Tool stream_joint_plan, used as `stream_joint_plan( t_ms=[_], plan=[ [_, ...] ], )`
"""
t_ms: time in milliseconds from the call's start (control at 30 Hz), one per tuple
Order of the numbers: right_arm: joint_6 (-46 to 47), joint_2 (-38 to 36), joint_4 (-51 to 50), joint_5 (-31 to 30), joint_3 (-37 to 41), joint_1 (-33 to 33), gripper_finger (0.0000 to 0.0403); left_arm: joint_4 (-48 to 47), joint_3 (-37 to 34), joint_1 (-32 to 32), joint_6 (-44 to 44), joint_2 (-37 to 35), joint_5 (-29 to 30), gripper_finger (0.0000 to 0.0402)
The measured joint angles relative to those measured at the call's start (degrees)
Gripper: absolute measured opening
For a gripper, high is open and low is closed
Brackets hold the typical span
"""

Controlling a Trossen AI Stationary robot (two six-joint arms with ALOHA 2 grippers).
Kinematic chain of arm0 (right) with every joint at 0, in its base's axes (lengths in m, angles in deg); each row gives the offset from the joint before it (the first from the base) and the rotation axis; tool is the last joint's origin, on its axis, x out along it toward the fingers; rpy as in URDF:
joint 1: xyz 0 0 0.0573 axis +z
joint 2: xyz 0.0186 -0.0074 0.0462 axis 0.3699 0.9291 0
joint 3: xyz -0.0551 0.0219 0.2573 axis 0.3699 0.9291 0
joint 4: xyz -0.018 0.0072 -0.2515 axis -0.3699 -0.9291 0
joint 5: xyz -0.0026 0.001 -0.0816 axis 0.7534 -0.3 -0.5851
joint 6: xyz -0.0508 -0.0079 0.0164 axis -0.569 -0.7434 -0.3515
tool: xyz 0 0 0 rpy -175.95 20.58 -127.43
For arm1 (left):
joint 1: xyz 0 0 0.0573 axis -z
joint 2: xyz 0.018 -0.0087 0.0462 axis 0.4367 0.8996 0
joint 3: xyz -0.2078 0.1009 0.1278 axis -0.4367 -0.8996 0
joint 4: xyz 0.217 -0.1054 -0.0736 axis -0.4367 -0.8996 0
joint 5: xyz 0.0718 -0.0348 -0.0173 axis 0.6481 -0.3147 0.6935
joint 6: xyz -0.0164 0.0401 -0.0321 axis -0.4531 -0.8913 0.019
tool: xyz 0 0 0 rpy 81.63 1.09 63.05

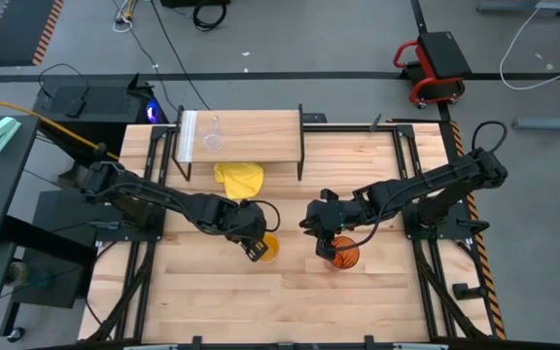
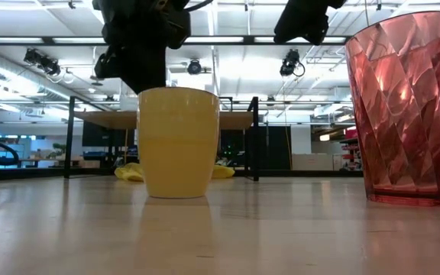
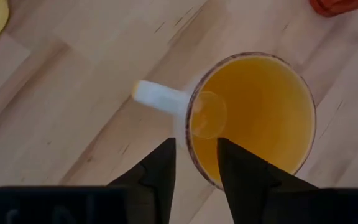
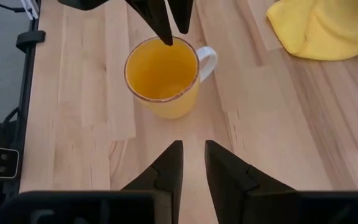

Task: Stack small to large cups/mugs on shelf
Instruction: Put the yellow mug on the shelf

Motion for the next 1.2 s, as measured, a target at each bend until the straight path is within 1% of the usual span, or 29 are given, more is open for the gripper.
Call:
stream_joint_plan(
  t_ms=[200, 467, 700, 1000, 1200],
  plan=[
    [0.0, 0.0, 0.04, 0.0, 0.0, 0.0, 0.0076, -0.08, 0.0, -0.07, 0.0, 0.01, 0.27, 0.0129],
    [0.0, -0.01, 0.13, 0.0, 0.0, -0.02, 0.0076, -0.2, -0.01, -0.45, -0.1, 2.29, 0.4, 0.0127],
    [-0.03, -0.01, 0.17, 0.0, 0.0, -0.02, 0.0076, -0.06, -0.02, -1.07, 0.0, 2.3, 0.07, 0.0131],
    [-0.42, -0.04, 0.45, 0.0, -0.02, 0.0, 0.0076, 0.89, 0.02, -2.75, -0.16, 4.71, -0.91, 0.0092],
    [-0.44, -0.04, 0.33, 0.0, -0.02, 0.0, 0.0075, 2.34, 0.09, -3.22, -1.72, 4.72, -1.25, 0.0049]
  ],
)
